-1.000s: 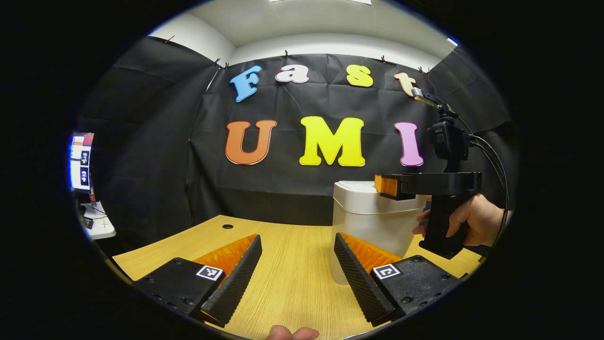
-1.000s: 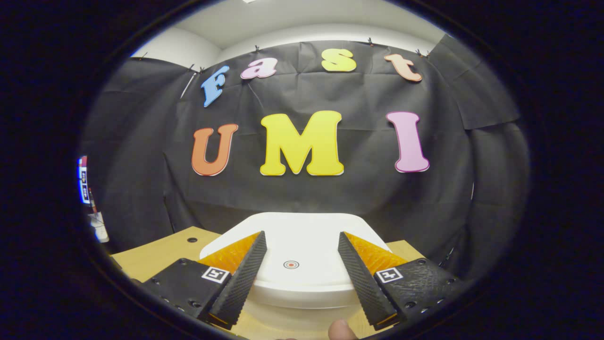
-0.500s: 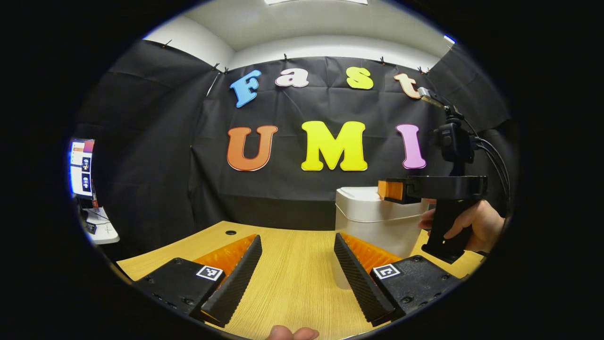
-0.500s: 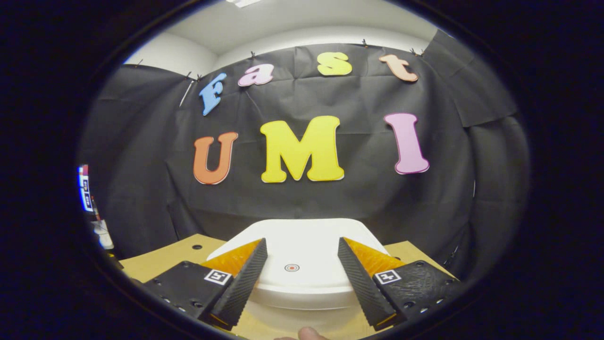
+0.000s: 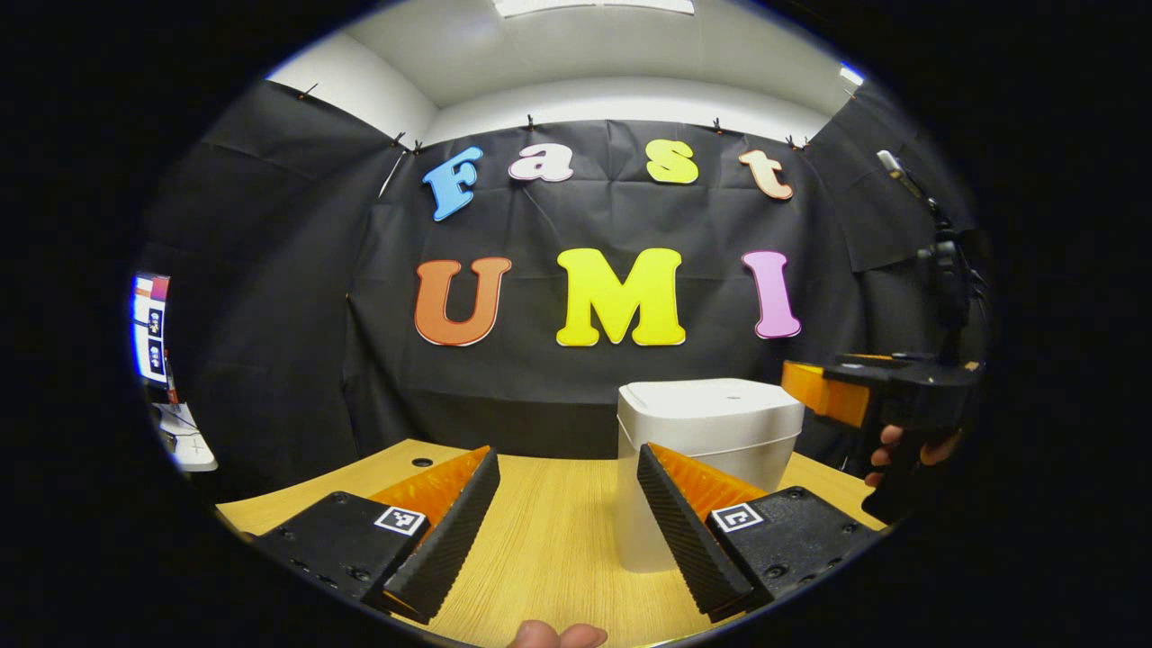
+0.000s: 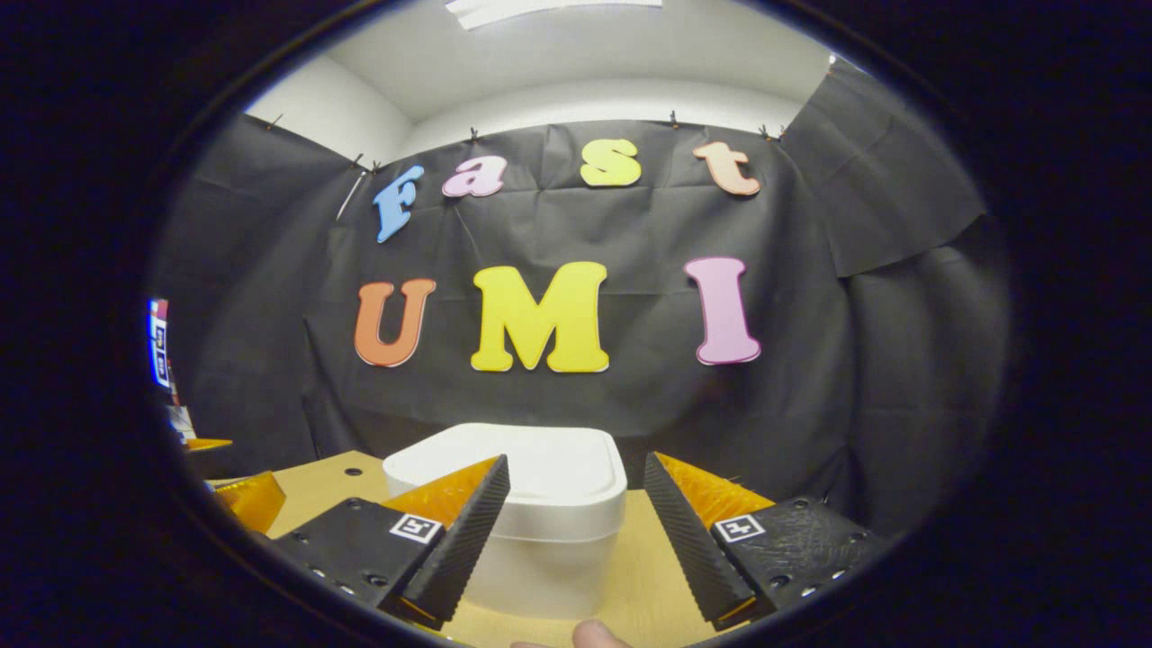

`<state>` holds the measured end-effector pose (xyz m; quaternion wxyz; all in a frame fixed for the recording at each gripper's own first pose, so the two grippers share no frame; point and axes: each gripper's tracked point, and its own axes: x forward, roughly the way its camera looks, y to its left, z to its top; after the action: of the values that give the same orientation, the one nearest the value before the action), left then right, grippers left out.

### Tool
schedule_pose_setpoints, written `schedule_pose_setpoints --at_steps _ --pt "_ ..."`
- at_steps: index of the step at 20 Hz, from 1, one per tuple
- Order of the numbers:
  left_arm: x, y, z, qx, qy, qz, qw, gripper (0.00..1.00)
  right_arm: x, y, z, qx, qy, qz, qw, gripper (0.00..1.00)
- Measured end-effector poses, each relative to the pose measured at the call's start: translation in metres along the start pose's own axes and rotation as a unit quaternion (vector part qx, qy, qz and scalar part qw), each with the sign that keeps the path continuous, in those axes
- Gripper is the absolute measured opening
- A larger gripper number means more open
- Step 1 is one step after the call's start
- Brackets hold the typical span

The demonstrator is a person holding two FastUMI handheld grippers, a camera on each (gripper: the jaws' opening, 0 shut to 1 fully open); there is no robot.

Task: Press the lid of the desktop garbage bin to open it, pick up the crumpled paper on the desktop and throw it into the bin, then pick up the pop can on the desktop and drop it into the bin, and finally close the garbage bin lid.

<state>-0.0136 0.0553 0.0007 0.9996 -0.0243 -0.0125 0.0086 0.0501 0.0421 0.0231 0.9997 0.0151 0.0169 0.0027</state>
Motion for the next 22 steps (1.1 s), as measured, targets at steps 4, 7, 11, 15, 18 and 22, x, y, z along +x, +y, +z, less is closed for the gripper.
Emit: schedule_pose_setpoints --at_steps 4,7,11,15,18,22 --pt "0.003 -0.021 0.001 0.004 -0.006 -0.017 1.0 0.99 -0.03 -0.016 -0.033 0.031 0.038 0.007 0.999 0.94" --pt "0.003 -0.032 -0.006 0.009 0.002 -0.024 1.0 0.99 -0.046 -0.026 -0.034 -0.007 0.012 0.002 1.0 0.96" --pt "0.0 -0.04 -0.009 0.013 0.005 -0.02 1.0 0.99 -0.053 -0.034 -0.027 -0.026 -0.024 -0.006 0.999 0.96" --pt "-0.001 -0.044 -0.009 0.016 0.005 -0.015 1.0 0.99 -0.052 -0.044 -0.031 -0.009 -0.018 -0.009 1.0 0.97" --pt "0.0 -0.048 -0.01 0.014 0.008 -0.019 1.0 0.99 -0.051 -0.054 -0.033 -0.002 -0.013 -0.018 1.0 0.95" --pt "-0.001 -0.052 -0.008 0.016 0.005 -0.02 1.0 0.99 -0.053 -0.056 -0.03 0.001 -0.015 -0.02 1.0 0.96"
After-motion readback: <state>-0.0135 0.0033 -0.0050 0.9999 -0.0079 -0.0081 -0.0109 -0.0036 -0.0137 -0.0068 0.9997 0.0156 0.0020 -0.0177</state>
